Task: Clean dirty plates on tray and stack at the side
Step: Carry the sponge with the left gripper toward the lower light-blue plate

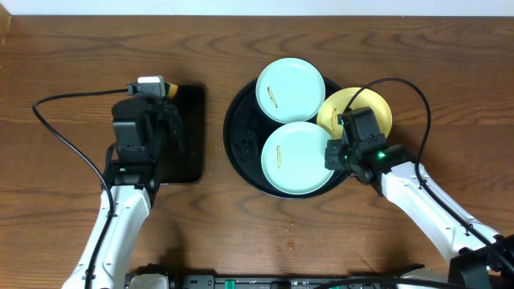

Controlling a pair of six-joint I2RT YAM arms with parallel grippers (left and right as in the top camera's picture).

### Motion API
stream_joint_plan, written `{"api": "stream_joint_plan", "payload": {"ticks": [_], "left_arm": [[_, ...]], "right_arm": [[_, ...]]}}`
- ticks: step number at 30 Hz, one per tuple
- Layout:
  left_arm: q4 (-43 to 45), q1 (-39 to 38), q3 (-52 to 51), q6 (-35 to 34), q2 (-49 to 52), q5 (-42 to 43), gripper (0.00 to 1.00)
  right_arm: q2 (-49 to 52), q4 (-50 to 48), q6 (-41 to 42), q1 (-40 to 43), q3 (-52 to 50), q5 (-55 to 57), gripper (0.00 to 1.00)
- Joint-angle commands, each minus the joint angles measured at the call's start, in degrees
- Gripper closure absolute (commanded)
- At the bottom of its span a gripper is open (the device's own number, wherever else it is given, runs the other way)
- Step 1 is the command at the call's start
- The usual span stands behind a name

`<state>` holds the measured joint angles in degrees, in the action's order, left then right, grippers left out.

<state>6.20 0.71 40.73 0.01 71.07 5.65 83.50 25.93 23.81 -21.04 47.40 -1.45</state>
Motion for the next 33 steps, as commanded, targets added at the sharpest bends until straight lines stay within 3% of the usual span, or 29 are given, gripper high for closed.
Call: {"api": "stream_joint_plan", "payload": {"ticks": [1,4,7,8,15,24,33], "left_arm": [[-1.07,0.13,0.42,-2.47,-0.48,2.14,0.93],[-1.46,0.13,0.39,-3.63,-1.18,4.24,0.92],[0.39,0.24,0.39,-3.3,0.74,-10.12,0.92],[0.87,0.24,0.42,-3.28,1.31,-11.34,0.93],[0.74,-0.17,0.44,-6.03,2.14,9.51,0.93],[-4.28,-5.11,0.94,-7.8,2.58,10.27,0.93],[-7.1,-16.41,0.96,-7.65,4.31,10.25,0.93]], "right_arm": [[-0.57,0.0,-0.55,-0.42,-0.28,0.81,0.99],[-0.57,0.02,-0.55,-0.42,-0.28,0.81,0.99],[-0.57,0.04,-0.52,-0.42,-0.28,0.76,0.99],[-0.55,0.07,-0.5,-0.42,-0.33,0.76,0.99],[0.79,0.15,0.9,-1.86,-1.14,-0.22,0.99],[4.94,-1.73,2.84,-5.29,-1.22,1.79,0.99],[7.58,-2.38,3.58,-5.2,-1.22,2.91,0.99]]}}
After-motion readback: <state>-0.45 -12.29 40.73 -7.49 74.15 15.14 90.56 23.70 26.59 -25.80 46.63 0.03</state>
